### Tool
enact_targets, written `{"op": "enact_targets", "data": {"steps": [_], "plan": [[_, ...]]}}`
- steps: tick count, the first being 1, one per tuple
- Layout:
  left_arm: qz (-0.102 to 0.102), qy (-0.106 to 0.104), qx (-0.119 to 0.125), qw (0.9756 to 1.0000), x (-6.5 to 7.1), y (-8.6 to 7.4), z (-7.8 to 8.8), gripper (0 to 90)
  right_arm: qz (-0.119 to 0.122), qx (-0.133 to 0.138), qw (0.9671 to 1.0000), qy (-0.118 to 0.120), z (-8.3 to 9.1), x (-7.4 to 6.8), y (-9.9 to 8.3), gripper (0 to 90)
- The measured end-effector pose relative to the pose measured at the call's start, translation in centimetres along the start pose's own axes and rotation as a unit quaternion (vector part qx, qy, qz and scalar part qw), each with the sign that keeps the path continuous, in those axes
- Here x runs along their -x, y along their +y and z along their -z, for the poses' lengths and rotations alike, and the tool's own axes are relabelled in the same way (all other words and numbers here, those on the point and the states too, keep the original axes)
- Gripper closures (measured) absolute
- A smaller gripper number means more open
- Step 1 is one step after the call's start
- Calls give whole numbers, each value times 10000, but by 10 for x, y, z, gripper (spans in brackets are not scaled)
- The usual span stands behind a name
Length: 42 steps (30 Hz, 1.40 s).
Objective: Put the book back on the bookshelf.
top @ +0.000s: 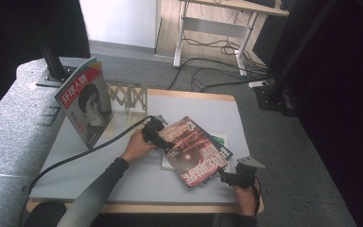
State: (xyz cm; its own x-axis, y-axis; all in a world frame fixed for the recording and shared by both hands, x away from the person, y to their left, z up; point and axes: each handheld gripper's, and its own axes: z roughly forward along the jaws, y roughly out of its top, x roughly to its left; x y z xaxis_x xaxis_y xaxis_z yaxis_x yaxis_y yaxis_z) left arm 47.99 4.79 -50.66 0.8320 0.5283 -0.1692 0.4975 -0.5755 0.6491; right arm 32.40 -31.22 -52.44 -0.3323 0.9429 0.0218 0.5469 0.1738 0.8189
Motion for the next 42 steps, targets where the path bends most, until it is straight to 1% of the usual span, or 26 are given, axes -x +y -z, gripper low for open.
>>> {"op": "enact_targets", "data": {"steps": [2,6,12,16,19,23,24,27,30,32,39,42], "plan": [[28,23,-15,10000,1,-3,3,0,-28,-24,10000,-7,-1,1,1,0],[17,97,-86,9999,6,-8,9,0,-102,-60,9999,-16,-4,3,3,0],[-55,189,-149,9997,13,-17,19,4,-136,-122,9998,-110,-9,3,9,0],[-75,240,-158,9996,16,-23,23,3,-162,-222,9996,-111,-12,5,13,0],[-65,273,-182,9994,19,-27,26,2,-192,-292,9993,-159,-16,6,17,0],[-41,252,-184,9995,21,-33,29,0,-260,-309,9990,-166,-20,8,20,0],[-1,234,-166,9996,22,-36,29,0,-249,-307,9991,-180,-21,8,21,0],[32,196,-159,9997,24,-40,30,0,-206,-322,9991,-201,-24,10,23,0],[-55,224,-238,9995,28,-43,30,0,-187,-314,9991,-211,-25,12,25,0],[-107,175,-261,9994,30,-46,31,0,-203,-303,9991,-215,-27,14,25,0],[-152,163,-312,9993,37,-51,36,0,-206,-263,9992,-210,-31,18,27,0],[-173,115,-375,9991,41,-55,36,0,-232,-256,9992,-207,-33,20,28,0]]}}
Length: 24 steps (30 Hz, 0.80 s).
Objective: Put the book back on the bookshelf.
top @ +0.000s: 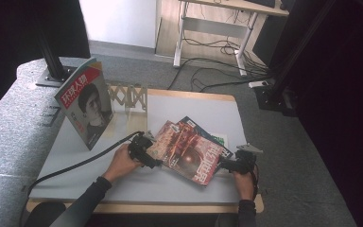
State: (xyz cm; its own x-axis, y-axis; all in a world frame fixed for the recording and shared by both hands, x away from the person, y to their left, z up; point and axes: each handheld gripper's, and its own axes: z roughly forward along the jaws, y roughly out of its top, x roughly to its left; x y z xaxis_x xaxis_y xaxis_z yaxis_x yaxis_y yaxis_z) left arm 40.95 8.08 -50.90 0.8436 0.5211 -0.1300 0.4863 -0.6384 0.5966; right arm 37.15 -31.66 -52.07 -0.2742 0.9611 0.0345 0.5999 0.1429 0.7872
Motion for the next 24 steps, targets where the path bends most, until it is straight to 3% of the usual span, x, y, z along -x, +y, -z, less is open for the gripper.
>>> {"op": "enact_targets", "data": {"steps": [9,13,19,24], "plan": [[-14,-156,119,9998,14,-12,5,0,-13,12,10000,-44,-6,3,5,0],[-140,-119,98,9998,22,-15,6,0,-6,18,10000,-94,-9,3,7,0],[-124,-215,185,9995,19,-16,14,0,-42,82,10000,-36,-9,3,4,22],[-248,-21,241,9994,15,-12,27,0,56,47,10000,9,-5,2,3,24]]}}
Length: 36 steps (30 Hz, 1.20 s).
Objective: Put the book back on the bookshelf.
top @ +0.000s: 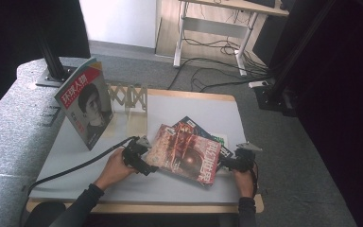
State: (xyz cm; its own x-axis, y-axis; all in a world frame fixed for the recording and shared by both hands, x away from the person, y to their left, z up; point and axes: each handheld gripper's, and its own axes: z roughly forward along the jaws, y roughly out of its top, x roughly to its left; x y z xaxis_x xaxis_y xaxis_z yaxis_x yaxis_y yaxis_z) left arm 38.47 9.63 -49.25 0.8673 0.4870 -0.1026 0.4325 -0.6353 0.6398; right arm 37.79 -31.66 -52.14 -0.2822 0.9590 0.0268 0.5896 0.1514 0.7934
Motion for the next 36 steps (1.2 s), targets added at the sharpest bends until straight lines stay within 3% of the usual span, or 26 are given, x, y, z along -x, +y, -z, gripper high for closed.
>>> {"op": "enact_targets", "data": {"steps": [4,8,12,15,20,24,27,31,34,36], "plan": [[-81,-30,258,9996,-7,10,12,11,56,-19,10000,18,6,-1,-4,24],[-279,35,259,9993,-13,26,15,6,-10,32,10000,41,16,-1,-10,24],[-349,24,357,9988,-14,41,12,0,-80,112,9998,113,24,-4,-14,23],[-485,29,388,9981,-13,55,5,0,-156,256,9991,307,26,-11,-16,11],[-429,-184,506,9976,-17,73,-12,0,144,308,9986,397,30,-28,-15,0],[-563,-126,420,9975,-19,86,-33,0,301,273,9978,525,29,-36,-16,0],[-632,-88,403,9972,-20,91,-43,0,401,238,9970,610,29,-42,-16,0],[-476,-159,451,9977,-28,96,-56,0,496,214,9951,830,31,-50,-19,0],[-615,-81,349,9975,-32,99,-61,0,567,176,9938,939,31,-56,-21,0],[-508,-91,436,9977,-39,101,-62,0,597,156,9931,993,31,-60,-22,0]]}}
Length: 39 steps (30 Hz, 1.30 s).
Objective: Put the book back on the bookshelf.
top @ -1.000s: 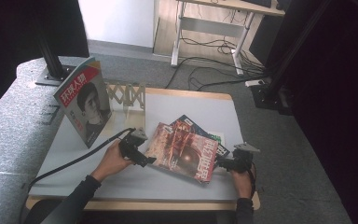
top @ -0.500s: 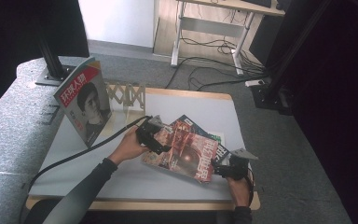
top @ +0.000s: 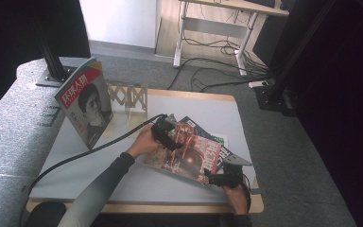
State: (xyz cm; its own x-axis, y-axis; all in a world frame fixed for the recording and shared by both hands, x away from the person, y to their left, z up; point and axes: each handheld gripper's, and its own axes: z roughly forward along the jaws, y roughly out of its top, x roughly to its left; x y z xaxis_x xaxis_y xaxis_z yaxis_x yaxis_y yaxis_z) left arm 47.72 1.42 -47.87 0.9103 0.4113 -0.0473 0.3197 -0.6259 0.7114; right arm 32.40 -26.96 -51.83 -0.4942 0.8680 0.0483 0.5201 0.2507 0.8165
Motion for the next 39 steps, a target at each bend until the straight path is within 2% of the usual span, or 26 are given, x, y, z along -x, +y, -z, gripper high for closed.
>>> {"op": "enact_targets", "data": {"steps": [4,11,15,18,20,26,30,36,39], "plan": [[97,129,17,9999,-11,0,-5,0,132,-92,9998,85,-3,-9,1,0],[197,131,-147,9996,-20,-4,-19,0,148,-102,9996,202,-3,-11,-1,0],[244,151,-91,9995,-25,-5,-23,0,169,-130,9993,312,0,-14,-3,0],[277,195,-201,9992,-28,-6,-26,0,232,-150,9990,345,1,-19,-5,0],[351,176,-158,9991,-30,-7,-27,0,272,-157,9989,358,2,-21,-5,0],[349,242,-138,9990,-28,-7,-27,0,359,-174,9984,407,6,-23,-9,0],[365,264,-251,9987,-26,-6,-26,0,592,-266,9973,340,8,-26,-10,0],[351,247,-448,9981,-21,-7,-20,0,525,-311,9975,350,9,-23,-11,0],[322,231,-472,9981,-19,-9,-18,0,355,-335,9980,390,10,-17,-12,0]]}}
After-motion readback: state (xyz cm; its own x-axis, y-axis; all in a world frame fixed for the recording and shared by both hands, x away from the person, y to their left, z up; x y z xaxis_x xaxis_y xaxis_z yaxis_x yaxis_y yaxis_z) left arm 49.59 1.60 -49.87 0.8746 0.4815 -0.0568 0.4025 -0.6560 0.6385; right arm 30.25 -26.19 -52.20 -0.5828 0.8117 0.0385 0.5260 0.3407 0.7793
